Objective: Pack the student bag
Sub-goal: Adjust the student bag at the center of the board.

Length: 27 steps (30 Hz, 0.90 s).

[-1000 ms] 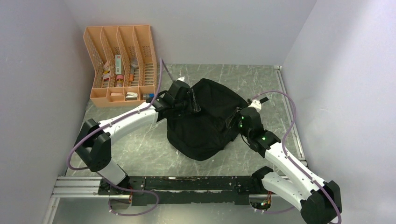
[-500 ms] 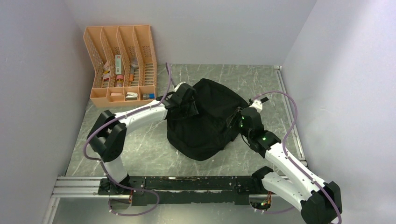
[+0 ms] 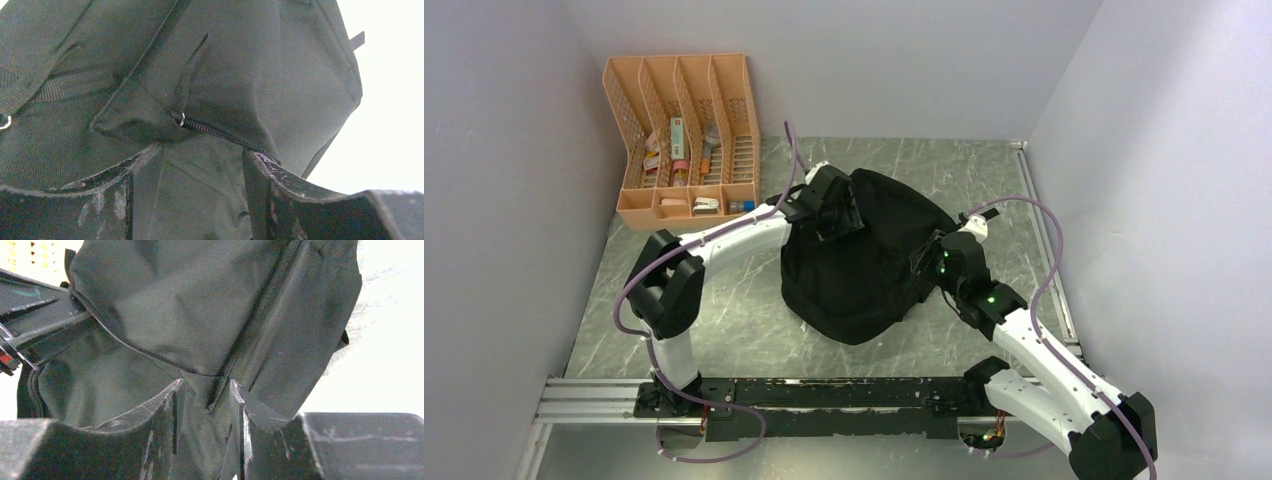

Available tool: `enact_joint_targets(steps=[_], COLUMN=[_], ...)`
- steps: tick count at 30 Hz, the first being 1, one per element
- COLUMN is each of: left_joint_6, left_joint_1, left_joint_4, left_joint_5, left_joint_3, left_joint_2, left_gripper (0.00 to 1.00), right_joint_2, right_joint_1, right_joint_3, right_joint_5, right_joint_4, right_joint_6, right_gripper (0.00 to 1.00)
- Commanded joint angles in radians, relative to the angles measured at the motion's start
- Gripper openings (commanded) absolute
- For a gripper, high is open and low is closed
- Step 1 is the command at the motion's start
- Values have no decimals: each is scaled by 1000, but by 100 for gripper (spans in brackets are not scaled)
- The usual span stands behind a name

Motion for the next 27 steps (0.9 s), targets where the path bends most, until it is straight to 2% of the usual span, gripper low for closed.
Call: enact_joint_targets(steps=[1,11,17,20,27], left_joint_6=[1,10,13,26,88], left_joint_1=[0,19,71,104,120], left_joint_4=[-17,-118,-150,-128,-104], left_joint_5=[-71,-155,-159,-132,-107], left_joint_3=[72,142,108,71,43], left_joint_2=[33,102,115,110,100], left_gripper=[65,69,69,65,44], right_joint_2=[-19,-26,-25,-18,17], right_joint_1=[4,4,4,5,5], right_joint_3=[-11,-9,-13,-15,-34], right_joint_5=[22,22,19,22,29], right_joint_4=[0,-11,-2,-1,29], right_joint_6=[8,0,-2,-5,9], right_gripper=[41,41,41,41,41])
